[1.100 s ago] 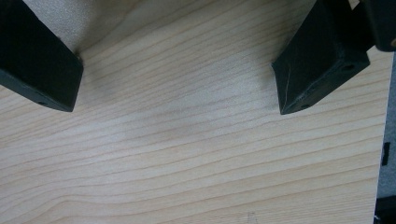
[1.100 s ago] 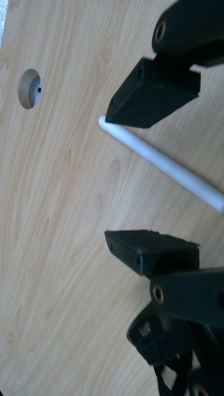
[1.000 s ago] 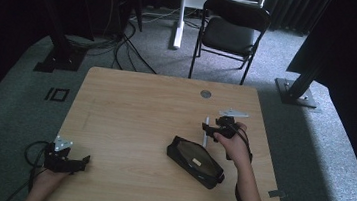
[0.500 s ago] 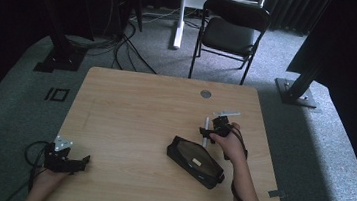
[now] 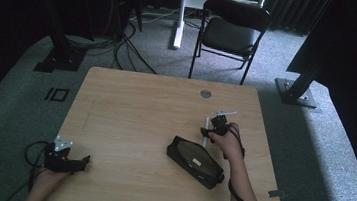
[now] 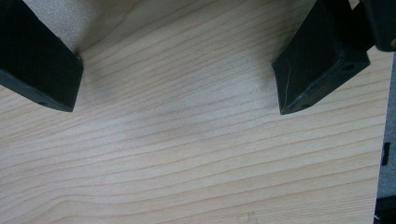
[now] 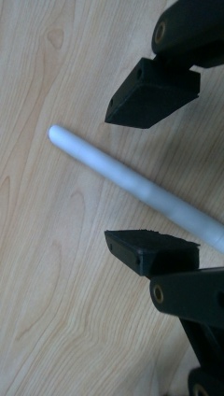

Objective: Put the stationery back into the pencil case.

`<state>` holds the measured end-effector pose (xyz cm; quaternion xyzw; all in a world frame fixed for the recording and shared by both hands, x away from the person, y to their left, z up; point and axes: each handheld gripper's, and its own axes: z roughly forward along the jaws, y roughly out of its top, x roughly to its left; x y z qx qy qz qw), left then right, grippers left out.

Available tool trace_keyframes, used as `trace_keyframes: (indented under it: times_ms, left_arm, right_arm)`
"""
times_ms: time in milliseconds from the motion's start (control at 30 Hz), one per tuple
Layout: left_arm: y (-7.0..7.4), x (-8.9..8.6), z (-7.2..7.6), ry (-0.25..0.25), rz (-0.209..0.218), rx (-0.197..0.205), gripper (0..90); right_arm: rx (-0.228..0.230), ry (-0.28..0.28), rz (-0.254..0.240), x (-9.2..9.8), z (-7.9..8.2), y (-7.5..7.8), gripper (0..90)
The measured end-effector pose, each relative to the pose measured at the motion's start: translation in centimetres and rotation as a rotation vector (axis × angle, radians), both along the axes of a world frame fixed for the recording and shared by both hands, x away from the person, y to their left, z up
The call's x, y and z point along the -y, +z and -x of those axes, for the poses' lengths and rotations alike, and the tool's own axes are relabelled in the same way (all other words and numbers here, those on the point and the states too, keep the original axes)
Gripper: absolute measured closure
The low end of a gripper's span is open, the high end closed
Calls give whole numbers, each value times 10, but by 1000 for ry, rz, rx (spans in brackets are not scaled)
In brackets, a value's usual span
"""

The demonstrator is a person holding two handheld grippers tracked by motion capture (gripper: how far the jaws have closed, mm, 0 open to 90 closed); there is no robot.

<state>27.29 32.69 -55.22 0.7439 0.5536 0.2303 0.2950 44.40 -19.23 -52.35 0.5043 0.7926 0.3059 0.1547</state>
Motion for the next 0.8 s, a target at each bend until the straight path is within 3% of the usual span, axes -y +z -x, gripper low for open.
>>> trace_keyframes:
  times_ms: [167,300,467,633,800]
  left_arm:
    - [0,0,0,0,0,0,14]
    - [0,0,0,0,0,0,14]
    - [0,0,0,0,0,0,14]
    - [0,0,0,0,0,0,14]
    - [0,0,0,0,0,0,14]
  right_arm:
    - [-38,-18,28,-2,1,-3,435]
    - [-57,-2,53,-3,1,-6,488]
    - [-39,3,81,-4,1,-7,550]
    - [-28,-22,76,-3,2,-7,643]
    - [-41,-26,84,-2,3,-6,741]
